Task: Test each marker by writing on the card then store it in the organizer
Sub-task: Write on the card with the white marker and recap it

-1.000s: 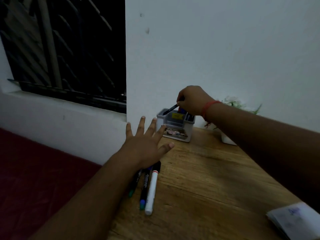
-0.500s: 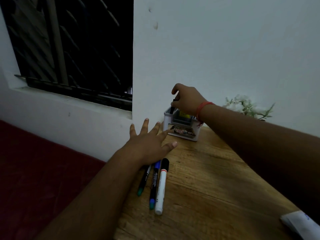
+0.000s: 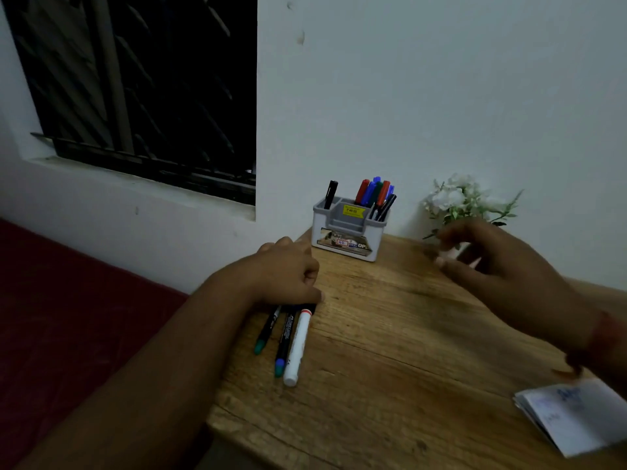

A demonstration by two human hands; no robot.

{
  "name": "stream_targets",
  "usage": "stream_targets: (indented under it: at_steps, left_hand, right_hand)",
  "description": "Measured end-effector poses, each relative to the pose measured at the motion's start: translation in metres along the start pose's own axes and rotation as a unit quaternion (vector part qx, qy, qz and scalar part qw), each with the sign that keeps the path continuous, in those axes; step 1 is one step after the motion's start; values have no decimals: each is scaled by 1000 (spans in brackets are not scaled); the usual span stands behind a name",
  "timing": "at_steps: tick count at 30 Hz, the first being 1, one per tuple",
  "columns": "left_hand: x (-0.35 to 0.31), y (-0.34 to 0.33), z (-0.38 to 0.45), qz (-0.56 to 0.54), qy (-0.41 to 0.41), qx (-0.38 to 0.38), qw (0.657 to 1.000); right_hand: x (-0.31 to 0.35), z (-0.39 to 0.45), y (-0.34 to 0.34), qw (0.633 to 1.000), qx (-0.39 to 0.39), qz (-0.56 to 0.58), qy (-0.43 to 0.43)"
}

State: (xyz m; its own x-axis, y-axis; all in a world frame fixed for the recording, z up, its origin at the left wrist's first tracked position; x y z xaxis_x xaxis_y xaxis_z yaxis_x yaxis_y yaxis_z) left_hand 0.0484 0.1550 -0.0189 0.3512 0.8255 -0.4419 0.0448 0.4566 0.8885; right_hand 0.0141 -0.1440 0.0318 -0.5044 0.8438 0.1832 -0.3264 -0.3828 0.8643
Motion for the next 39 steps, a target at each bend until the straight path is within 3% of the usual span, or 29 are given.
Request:
stream_targets:
  at_steps: [3, 6, 12, 23, 30, 34, 36, 39]
  left_hand:
    - [-5, -3, 1, 61, 12, 17, 998]
    - [-11, -8, 3, 57, 28, 22, 998]
    - [-36, -16, 11, -69, 48, -27, 996]
    - [-156, -31, 44, -252, -43, -101, 961]
    - [-230, -65, 80, -427, -22, -209, 880]
    - [-218, -86, 86, -517, 1, -194, 834]
    - [-203, -95, 83, -518, -15, -156, 841]
    - [-197, -106, 77, -462, -58, -99, 880]
  right_hand:
    - [-18, -33, 15, 999, 11, 15, -32]
    - [-32, -60, 26, 999, 26, 8, -46]
    - [-54, -91, 35, 997, 34, 27, -70]
    - [-50, -98, 6, 973, 95, 190, -91]
    - [-62, -93, 13, 932, -8, 322, -166]
    - [-90, -92, 23, 916, -50, 330, -222]
    - [-107, -91, 26, 896, -73, 359, -251]
    - [-123, -90, 28, 853, -110, 429, -275]
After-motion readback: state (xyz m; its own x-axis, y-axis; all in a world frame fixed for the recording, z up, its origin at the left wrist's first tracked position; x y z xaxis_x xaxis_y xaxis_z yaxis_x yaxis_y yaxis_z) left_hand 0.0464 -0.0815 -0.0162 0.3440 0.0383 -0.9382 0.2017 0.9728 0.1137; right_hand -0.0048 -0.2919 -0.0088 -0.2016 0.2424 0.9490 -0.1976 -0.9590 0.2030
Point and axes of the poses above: each hand's wrist, its own z-axis towards the middle knuckle, its own y-axis out of the back of the hand, x = y × z, the point moved 1 cm from there along z, towards the middle knuckle, and after that the axes turned 14 degrees about -z, right-handed, at the moved point
